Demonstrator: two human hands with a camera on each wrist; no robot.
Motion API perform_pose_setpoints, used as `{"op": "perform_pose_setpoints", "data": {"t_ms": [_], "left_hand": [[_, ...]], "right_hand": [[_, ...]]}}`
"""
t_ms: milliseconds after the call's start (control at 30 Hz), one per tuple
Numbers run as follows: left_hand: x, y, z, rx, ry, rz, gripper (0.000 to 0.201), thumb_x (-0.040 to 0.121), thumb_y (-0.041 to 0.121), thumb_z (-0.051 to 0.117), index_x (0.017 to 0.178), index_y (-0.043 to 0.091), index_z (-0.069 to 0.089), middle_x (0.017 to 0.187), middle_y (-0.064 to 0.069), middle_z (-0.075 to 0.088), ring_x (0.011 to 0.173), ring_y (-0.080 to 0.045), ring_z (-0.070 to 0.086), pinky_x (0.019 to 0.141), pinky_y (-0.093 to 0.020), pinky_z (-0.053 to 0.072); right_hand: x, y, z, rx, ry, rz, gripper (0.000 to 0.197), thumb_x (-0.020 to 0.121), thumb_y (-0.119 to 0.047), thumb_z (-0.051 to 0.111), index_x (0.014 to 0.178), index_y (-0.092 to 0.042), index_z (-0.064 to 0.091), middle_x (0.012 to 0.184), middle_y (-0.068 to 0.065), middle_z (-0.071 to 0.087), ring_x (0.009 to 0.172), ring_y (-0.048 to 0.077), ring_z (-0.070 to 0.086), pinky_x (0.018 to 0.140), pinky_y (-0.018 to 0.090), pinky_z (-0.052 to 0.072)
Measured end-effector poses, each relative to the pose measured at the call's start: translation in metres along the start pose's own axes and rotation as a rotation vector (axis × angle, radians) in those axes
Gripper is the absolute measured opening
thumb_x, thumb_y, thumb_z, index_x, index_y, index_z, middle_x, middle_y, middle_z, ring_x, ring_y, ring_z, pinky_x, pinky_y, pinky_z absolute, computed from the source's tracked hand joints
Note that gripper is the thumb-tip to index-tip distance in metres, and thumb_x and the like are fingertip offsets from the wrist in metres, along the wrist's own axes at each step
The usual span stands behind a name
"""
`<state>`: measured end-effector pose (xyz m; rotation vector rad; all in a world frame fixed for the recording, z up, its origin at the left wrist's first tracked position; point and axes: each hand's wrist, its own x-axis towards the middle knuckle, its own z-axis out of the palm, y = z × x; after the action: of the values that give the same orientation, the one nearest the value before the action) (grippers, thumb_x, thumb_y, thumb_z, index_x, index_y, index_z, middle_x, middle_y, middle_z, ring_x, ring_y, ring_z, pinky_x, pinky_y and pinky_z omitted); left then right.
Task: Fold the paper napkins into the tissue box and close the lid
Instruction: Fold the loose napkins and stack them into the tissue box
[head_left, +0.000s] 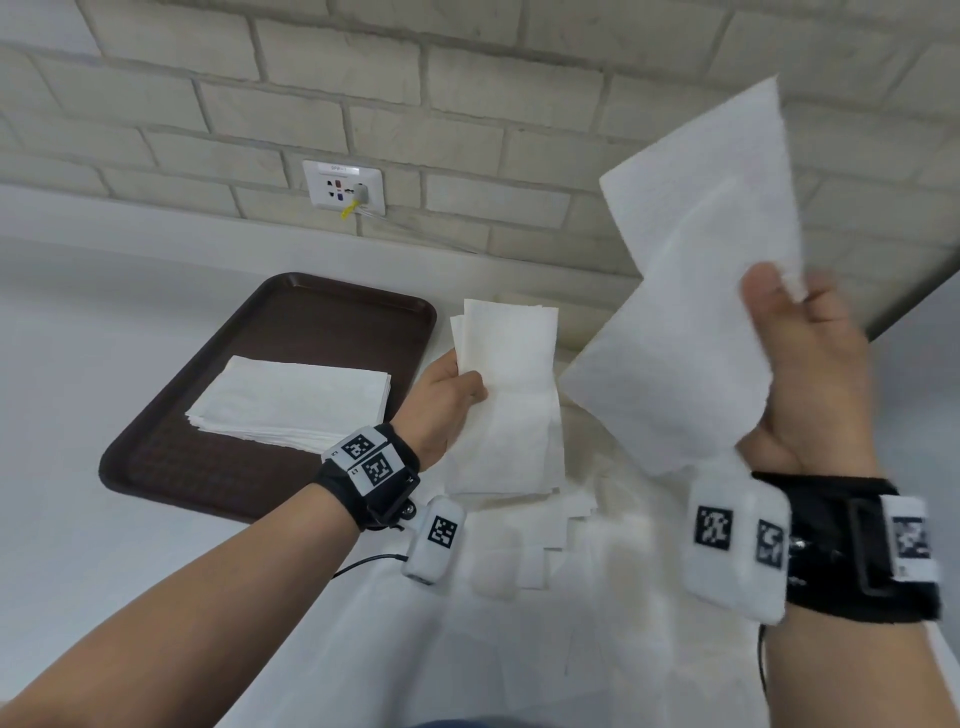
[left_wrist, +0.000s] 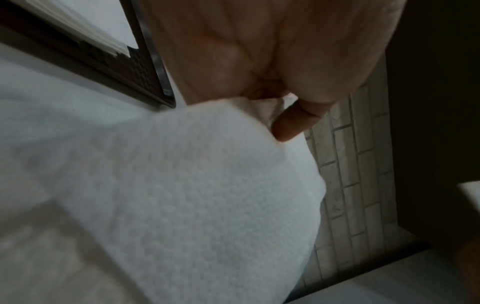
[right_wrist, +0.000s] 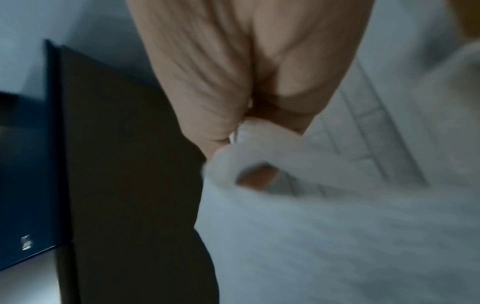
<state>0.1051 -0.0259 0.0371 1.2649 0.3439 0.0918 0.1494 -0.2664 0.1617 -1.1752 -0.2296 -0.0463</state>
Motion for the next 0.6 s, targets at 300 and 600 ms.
{"op": "perform_pose_setpoints", "data": {"t_ms": [300,600], "left_hand": [[-0.024,0.024,0.017,0.013,0.012,0.114,0.024,0.104,-0.003,0.045,0.106,0.010,0.065,0.065,0.020,0.072,0.059,0.008,0.067,0.053,-0.008,0.046],[-0.015,0.011,0.008,0.010,0.068,0.134,0.030,0.111,0.008,0.039,0.128,-0.002,0.062,0.106,0.011,0.063,0.087,0.007,0.059,0.067,0.004,0.038]], "right_hand": [[-0.018,0.110,0.023,-0.149,0.025,0.382,0.013,0.089,-0.012,0.078,0.101,-0.012,0.074,0.095,0.008,0.079,0.082,0.019,0.074,0.072,0.034,0.061],[-0.021,0.135,0.018,-0.417,0.029,0.246,0.023,0.076,-0.043,0.085,0.097,-0.036,0.080,0.106,-0.005,0.077,0.110,0.021,0.069,0.101,0.044,0.055]]}}
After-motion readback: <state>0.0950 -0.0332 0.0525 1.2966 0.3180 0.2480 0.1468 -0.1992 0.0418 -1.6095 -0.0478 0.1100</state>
